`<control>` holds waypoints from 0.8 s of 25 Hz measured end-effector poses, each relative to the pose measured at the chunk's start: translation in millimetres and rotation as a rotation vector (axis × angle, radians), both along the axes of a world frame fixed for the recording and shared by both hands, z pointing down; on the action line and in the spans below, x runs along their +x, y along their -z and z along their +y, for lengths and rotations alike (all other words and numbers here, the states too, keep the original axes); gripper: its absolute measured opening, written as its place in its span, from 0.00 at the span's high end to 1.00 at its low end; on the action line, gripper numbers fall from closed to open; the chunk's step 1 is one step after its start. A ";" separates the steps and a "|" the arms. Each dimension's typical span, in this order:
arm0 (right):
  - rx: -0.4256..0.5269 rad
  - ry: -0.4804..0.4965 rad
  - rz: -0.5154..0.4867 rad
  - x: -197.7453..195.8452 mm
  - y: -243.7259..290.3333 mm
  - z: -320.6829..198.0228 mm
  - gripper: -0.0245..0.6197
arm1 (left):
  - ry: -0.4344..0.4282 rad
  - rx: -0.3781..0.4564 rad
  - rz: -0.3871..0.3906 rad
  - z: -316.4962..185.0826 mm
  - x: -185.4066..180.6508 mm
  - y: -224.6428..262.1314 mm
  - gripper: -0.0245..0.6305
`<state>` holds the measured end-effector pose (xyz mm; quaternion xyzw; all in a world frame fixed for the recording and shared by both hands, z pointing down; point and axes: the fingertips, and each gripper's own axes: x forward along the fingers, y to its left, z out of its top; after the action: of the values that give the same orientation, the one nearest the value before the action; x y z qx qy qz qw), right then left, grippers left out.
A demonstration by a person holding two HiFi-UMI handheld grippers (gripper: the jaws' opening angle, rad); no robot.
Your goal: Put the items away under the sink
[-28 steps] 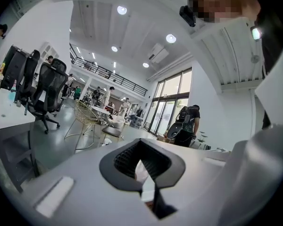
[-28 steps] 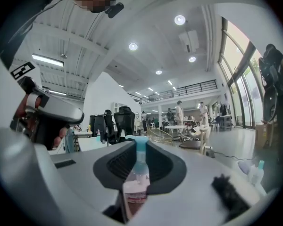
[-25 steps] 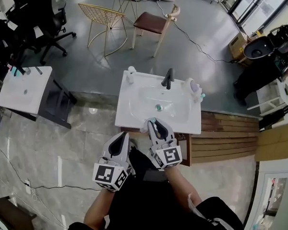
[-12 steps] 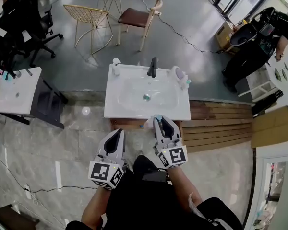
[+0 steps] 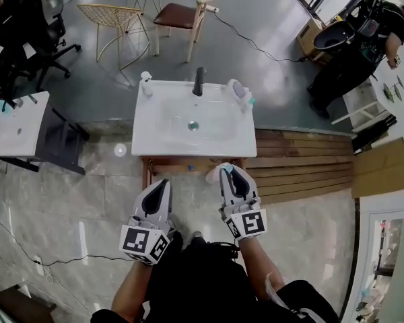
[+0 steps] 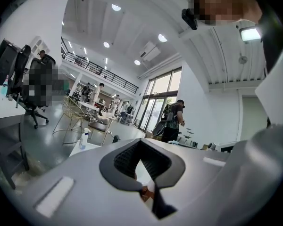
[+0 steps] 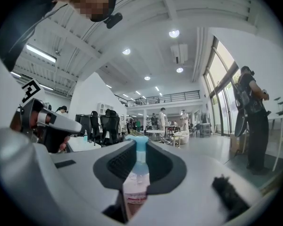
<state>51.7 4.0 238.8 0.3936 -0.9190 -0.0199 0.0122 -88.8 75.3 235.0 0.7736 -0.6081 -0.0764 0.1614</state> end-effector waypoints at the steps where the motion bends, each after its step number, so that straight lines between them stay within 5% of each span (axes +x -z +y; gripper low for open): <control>1: -0.001 0.003 0.004 6.1 -2.0 2.6 0.85 | 0.006 -0.004 0.002 1.9 5.1 -0.6 0.95; 20: -0.037 0.004 0.003 89.0 -56.1 37.7 0.85 | 0.034 -0.049 -0.017 26.6 90.2 -35.2 0.95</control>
<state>140.7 41.7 294.9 0.3914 -0.9200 -0.0036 0.0209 1.4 101.9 270.2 0.7595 -0.6242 -0.0577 0.1738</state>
